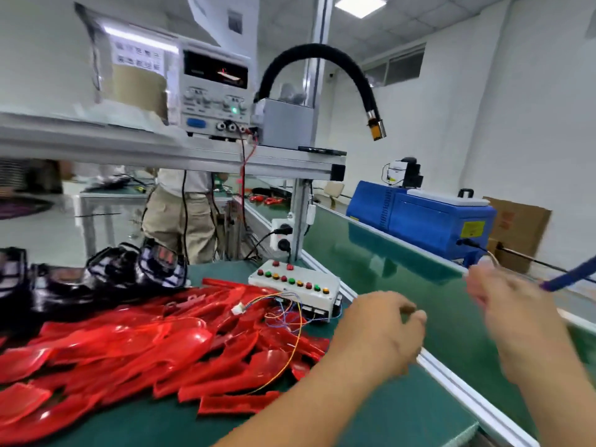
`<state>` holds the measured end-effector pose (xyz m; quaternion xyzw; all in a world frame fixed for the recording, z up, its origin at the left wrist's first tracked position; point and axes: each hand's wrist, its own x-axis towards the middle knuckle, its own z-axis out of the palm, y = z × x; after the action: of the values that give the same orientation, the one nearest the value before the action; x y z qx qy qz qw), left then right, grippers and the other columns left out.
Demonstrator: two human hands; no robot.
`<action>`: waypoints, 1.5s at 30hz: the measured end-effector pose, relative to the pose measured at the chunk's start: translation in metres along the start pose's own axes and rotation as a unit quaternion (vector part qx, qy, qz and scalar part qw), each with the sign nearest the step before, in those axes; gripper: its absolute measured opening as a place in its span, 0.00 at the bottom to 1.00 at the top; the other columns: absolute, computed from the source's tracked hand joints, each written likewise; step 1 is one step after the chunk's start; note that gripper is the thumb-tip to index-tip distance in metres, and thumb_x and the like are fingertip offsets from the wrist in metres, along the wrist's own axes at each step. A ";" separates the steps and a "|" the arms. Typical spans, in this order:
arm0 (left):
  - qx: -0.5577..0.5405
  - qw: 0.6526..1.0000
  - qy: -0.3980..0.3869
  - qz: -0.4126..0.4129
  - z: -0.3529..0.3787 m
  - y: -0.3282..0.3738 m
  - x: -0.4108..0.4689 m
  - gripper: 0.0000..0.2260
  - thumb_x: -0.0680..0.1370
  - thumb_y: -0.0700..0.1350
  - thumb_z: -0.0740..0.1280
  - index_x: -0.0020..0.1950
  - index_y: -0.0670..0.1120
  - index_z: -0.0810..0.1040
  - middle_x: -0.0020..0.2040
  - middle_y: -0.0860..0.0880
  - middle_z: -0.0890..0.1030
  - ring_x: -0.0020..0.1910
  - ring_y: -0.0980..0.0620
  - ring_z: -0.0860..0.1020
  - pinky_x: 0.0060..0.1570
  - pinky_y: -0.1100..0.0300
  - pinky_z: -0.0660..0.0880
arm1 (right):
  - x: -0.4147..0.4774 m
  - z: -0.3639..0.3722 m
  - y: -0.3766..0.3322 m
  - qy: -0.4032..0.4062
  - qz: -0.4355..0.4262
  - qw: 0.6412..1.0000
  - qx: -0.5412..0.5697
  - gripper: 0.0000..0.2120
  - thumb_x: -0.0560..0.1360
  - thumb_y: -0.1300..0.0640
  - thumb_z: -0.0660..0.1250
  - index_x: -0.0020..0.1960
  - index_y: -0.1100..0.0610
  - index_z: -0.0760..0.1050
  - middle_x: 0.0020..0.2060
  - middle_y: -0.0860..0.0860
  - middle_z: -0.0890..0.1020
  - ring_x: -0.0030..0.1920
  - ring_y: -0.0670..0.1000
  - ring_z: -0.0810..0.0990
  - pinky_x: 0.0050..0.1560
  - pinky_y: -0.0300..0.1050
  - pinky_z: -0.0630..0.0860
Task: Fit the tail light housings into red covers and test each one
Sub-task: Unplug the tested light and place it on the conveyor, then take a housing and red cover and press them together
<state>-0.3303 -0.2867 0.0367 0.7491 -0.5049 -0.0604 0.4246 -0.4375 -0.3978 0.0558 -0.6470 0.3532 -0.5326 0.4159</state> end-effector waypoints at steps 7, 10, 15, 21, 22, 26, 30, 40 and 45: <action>0.017 0.977 0.179 -0.111 -0.074 -0.098 -0.040 0.09 0.79 0.48 0.65 0.54 0.50 0.83 0.49 0.51 0.85 0.50 0.52 0.80 0.51 0.64 0.72 | -0.079 0.146 0.007 -0.219 -0.029 0.975 -0.005 0.21 0.80 0.48 0.61 0.35 0.62 0.76 0.32 0.55 0.80 0.35 0.51 0.74 0.38 0.43 0.69; -0.018 0.958 0.248 -0.142 -0.103 -0.134 -0.058 0.06 0.78 0.45 0.66 0.48 0.53 0.83 0.43 0.54 0.84 0.45 0.53 0.82 0.53 0.55 0.77 | -0.112 0.189 0.005 -0.289 -0.057 0.955 -0.008 0.23 0.80 0.48 0.60 0.28 0.56 0.69 0.23 0.47 0.71 0.30 0.49 0.69 0.34 0.45 0.65; -0.072 0.920 0.327 -0.202 -0.135 -0.183 -0.084 0.11 0.79 0.43 0.67 0.40 0.56 0.81 0.35 0.52 0.84 0.37 0.52 0.83 0.47 0.46 0.80 | -0.145 0.251 -0.004 -0.358 -0.046 0.932 0.016 0.22 0.81 0.48 0.59 0.31 0.56 0.70 0.27 0.47 0.72 0.34 0.52 0.72 0.37 0.46 0.66; 0.049 0.907 0.348 -0.232 -0.139 -0.217 -0.092 0.07 0.78 0.45 0.66 0.44 0.55 0.82 0.36 0.61 0.79 0.38 0.66 0.76 0.41 0.76 0.69 | -0.169 0.292 0.015 -0.390 -0.166 0.901 -0.091 0.13 0.82 0.53 0.57 0.54 0.56 0.79 0.51 0.50 0.80 0.57 0.51 0.76 0.55 0.39 0.66; 0.061 0.906 0.347 -0.234 -0.138 -0.217 -0.090 0.06 0.79 0.46 0.66 0.45 0.55 0.82 0.37 0.62 0.79 0.39 0.66 0.76 0.41 0.76 0.68 | -0.172 0.294 0.019 -0.392 -0.181 0.895 -0.109 0.15 0.82 0.52 0.57 0.61 0.57 0.77 0.57 0.50 0.79 0.61 0.50 0.74 0.60 0.37 0.64; 0.099 0.908 0.340 -0.224 -0.133 -0.218 -0.086 0.07 0.79 0.46 0.65 0.49 0.53 0.82 0.43 0.58 0.83 0.45 0.58 0.79 0.49 0.62 0.73 | -0.169 0.296 0.029 -0.402 -0.208 0.881 -0.137 0.18 0.82 0.52 0.55 0.68 0.57 0.73 0.64 0.51 0.76 0.65 0.50 0.71 0.66 0.37 0.61; 0.122 0.912 0.326 -0.218 -0.128 -0.219 -0.083 0.08 0.80 0.47 0.63 0.50 0.52 0.82 0.46 0.56 0.83 0.48 0.56 0.79 0.53 0.55 0.74 | -0.164 0.296 0.035 -0.405 -0.218 0.877 -0.140 0.19 0.82 0.53 0.56 0.69 0.57 0.73 0.64 0.51 0.76 0.66 0.50 0.71 0.66 0.37 0.62; 0.102 0.914 0.342 -0.192 -0.124 -0.221 -0.088 0.11 0.78 0.49 0.61 0.48 0.50 0.83 0.44 0.55 0.84 0.44 0.57 0.79 0.49 0.56 0.74 | -0.168 0.298 0.037 -0.416 -0.228 0.866 -0.154 0.20 0.81 0.52 0.55 0.67 0.58 0.73 0.62 0.52 0.77 0.65 0.52 0.71 0.64 0.42 0.66; 0.108 0.917 0.336 -0.184 -0.123 -0.226 -0.088 0.08 0.80 0.44 0.63 0.48 0.51 0.82 0.45 0.56 0.83 0.45 0.57 0.78 0.50 0.57 0.74 | -0.170 0.296 0.035 -0.400 -0.235 0.871 -0.161 0.18 0.81 0.55 0.58 0.67 0.60 0.75 0.62 0.53 0.77 0.65 0.53 0.72 0.66 0.40 0.64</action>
<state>-0.1493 -0.1157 -0.0730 0.8463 -0.1889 0.1729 0.4671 -0.1778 -0.2105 -0.0690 -0.9268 0.0748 -0.2456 0.2740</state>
